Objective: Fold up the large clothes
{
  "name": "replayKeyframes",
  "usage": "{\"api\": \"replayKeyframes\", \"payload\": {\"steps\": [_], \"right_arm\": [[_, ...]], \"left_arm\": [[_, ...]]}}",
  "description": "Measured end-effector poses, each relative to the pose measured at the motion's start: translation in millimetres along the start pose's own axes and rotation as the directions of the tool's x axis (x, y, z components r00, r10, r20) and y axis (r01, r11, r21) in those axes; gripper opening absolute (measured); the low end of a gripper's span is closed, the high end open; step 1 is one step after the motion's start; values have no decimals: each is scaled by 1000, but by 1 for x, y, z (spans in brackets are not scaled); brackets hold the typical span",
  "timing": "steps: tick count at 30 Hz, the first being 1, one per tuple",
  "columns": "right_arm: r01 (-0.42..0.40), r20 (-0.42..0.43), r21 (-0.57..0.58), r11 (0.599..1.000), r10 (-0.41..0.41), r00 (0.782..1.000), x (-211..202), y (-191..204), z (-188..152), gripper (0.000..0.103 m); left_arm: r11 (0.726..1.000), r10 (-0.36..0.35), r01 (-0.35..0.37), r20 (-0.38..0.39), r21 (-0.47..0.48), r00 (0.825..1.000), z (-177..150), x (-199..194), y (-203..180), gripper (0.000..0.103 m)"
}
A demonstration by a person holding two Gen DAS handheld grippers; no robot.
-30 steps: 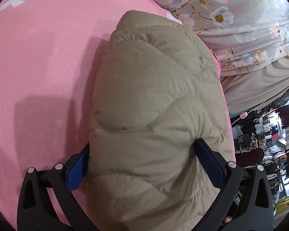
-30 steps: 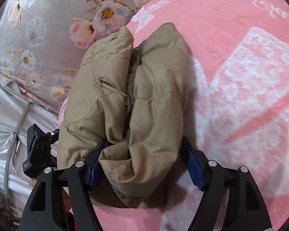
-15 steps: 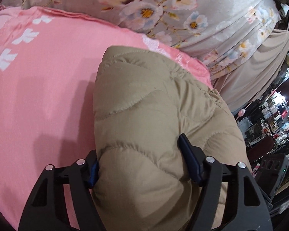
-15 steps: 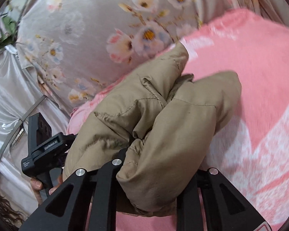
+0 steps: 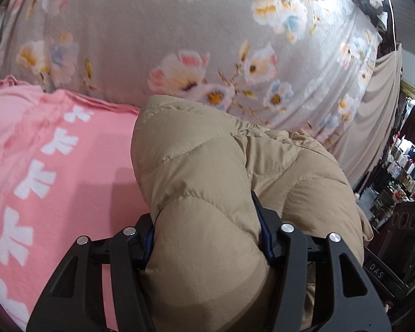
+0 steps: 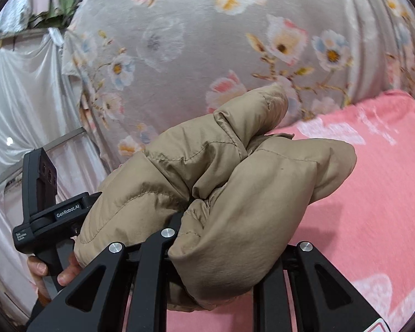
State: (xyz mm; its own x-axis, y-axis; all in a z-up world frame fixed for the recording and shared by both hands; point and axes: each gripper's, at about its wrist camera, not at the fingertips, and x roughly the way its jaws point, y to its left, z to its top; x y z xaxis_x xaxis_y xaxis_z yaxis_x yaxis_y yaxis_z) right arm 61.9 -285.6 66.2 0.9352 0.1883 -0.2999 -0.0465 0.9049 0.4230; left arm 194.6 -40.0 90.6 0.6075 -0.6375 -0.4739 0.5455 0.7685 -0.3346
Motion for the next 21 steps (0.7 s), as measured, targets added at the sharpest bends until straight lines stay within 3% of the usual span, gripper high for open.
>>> {"api": "replayKeyframes", "payload": {"steps": [6, 8, 13, 21], "right_arm": [[-66, 16, -93, 993, 68, 998, 56, 28, 10, 18], [-96, -22, -107, 990, 94, 995, 77, 31, 10, 18], [-100, -79, -116, 988, 91, 993, 123, 29, 0, 18], [-84, -171, -90, 992, 68, 983, 165, 10, -37, 18]], "left_arm": [[997, 69, -73, 103, 31, 992, 20, -4, 43, 54], [995, 85, -90, 117, 36, 989, 22, -1, 58, 54], [993, 112, -115, 103, 29, 988, 15, 22, 93, 54], [992, 127, -128, 55, 5, 990, -16, 54, 131, 54]]}}
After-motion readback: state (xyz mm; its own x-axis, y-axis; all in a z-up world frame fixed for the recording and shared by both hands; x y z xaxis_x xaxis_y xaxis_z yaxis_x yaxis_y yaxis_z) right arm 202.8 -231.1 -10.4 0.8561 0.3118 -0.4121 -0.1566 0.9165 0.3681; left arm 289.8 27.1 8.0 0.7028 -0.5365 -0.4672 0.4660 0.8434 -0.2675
